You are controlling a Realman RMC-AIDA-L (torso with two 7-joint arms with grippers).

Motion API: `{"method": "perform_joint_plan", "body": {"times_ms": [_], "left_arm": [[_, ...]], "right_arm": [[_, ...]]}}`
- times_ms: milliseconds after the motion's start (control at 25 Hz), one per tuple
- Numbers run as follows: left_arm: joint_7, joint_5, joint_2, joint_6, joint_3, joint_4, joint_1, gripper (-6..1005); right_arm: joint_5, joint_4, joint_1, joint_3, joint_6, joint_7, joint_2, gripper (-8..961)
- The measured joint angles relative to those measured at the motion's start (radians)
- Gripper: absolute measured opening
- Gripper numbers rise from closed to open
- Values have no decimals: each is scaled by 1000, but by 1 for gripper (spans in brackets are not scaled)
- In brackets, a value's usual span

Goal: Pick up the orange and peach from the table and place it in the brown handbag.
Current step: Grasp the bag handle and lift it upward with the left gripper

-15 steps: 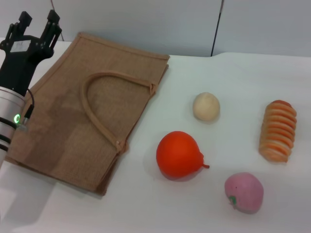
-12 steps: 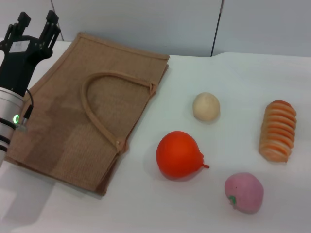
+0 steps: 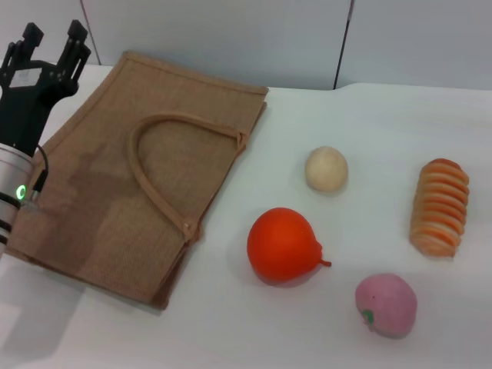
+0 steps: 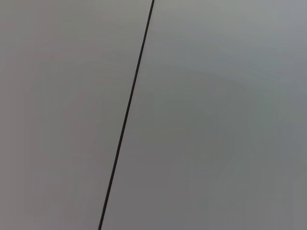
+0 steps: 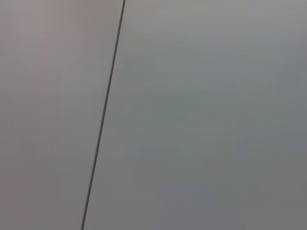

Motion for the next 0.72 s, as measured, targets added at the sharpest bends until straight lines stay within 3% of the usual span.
{"method": "perform_joint_plan", "body": {"times_ms": [240,440,600,720], "left_arm": [[-19,0,2,0,2,0,2,743],[-132,12,8,5,18,13,3,742],[-296,15,11,24,97,77,4,742],[-511,17,16,78,193,171,8,742]], "right_arm": [[1,0,0,-3,5,0,0,547],[0,0,0,-3,5,0,0,547],[-1,0,-1,-3,8,0,0,547],[-2,0,-1,-4,8,0,-1,547]]}}
